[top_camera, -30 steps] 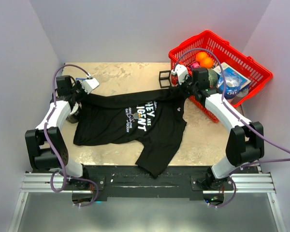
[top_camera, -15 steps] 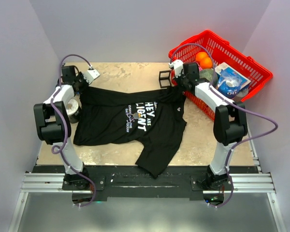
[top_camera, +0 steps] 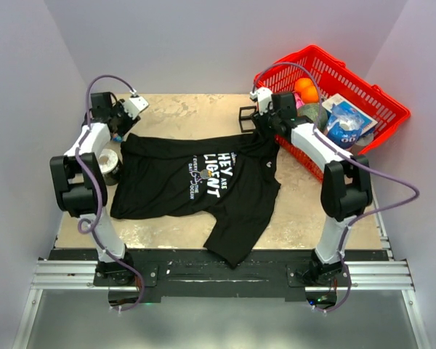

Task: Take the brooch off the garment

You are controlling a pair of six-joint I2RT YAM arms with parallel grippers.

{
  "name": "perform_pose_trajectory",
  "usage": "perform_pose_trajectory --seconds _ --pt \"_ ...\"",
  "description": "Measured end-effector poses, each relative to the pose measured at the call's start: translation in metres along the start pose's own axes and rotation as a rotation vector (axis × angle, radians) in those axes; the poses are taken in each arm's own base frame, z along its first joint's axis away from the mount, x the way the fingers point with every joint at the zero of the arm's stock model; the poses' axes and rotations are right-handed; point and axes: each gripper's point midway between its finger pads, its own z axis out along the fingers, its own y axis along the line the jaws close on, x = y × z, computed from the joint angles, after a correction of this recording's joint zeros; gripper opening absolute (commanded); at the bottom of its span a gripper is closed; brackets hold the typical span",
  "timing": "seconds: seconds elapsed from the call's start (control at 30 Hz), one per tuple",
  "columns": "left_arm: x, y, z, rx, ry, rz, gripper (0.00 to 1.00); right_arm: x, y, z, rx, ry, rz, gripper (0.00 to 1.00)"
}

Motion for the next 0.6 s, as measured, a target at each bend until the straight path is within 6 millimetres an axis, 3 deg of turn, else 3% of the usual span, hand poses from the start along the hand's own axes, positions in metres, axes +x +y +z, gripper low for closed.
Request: perform_pose_trajectory --seconds 0.13,0.23,0.3,0.4,0.43,0.53,0.6 --pt "-0.054 -0.02 -0.043 0.053 -0.131 0.03 0.49 -0.013 0.013 -0.032 -0.082 -0.084 -0.018 0.5" --pt "-0.099 -0.079 -0.079 0.19 -0.233 0.112 0.47 0.005 0.027 -0.048 -0.141 -0.084 -0.067 0.48" --pt "-0.106 -0.131 -0.092 0.317 -0.264 0.153 0.45 0.038 0.039 -0.046 -0.18 -0.027 -0.105 0.48" --pt "-0.063 -0.191 -0.095 0.479 -0.168 0.145 0.45 0.096 0.056 -0.041 -0.236 0.089 -0.147 0.48" --pt "-0.032 -0.209 -0.093 0.528 -0.09 0.128 0.45 0.12 0.062 -0.042 -0.255 0.136 -0.166 0.47" --pt "0.034 -0.236 -0.099 0.6 0.072 0.081 0.45 0.166 0.072 -0.05 -0.285 0.227 -0.205 0.47" --pt "0.067 -0.245 -0.108 0.617 0.155 0.059 0.45 0.18 0.075 -0.056 -0.291 0.244 -0.231 0.46"
